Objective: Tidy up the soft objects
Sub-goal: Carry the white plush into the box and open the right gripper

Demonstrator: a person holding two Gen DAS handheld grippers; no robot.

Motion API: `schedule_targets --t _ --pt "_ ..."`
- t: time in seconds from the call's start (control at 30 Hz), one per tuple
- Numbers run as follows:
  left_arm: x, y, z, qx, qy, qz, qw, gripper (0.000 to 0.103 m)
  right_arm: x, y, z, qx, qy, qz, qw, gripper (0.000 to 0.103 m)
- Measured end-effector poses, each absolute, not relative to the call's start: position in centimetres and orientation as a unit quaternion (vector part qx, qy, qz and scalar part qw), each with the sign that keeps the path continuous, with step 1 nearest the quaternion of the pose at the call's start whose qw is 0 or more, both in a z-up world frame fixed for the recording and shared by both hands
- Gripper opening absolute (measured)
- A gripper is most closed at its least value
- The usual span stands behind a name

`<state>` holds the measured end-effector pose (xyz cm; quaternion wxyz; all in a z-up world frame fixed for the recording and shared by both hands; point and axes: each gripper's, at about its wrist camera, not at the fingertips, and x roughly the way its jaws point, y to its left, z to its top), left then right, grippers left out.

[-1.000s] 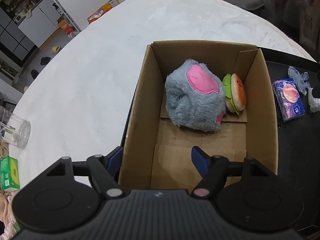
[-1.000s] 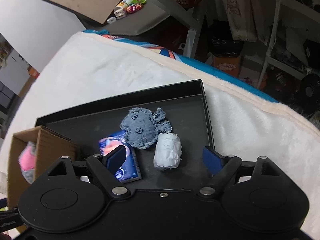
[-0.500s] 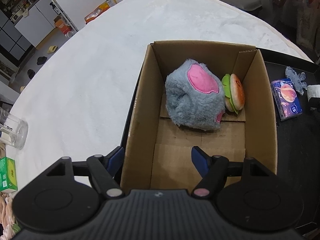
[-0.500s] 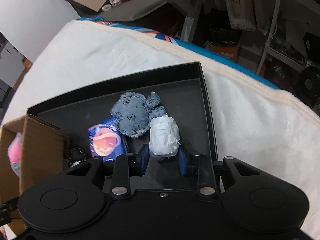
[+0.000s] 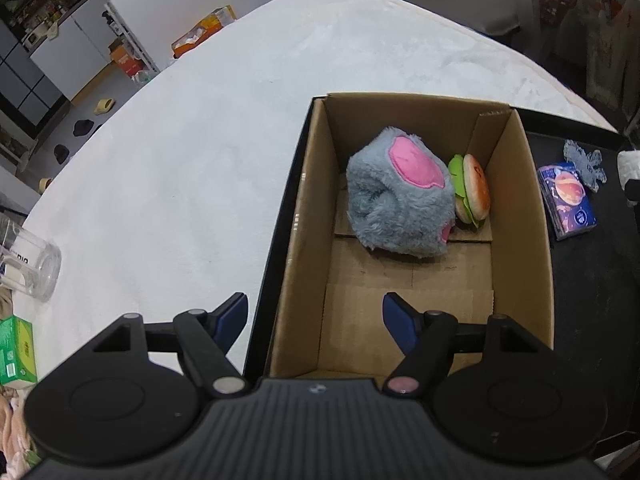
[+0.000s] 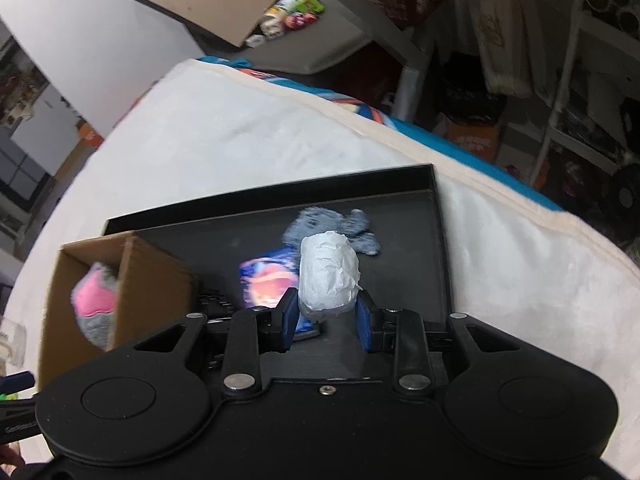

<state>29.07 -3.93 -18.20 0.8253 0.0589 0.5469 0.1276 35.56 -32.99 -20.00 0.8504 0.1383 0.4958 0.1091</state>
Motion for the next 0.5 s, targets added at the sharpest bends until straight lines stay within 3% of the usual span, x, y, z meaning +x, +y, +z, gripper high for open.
schedule_targets --t 0.5 --pt "27.6 -1.9 -17.0 0.031 0.525 0.137 0.84 0.069 33.8 -29.6 -15.4 0.115 0.468 0.164 0.861 0.03"
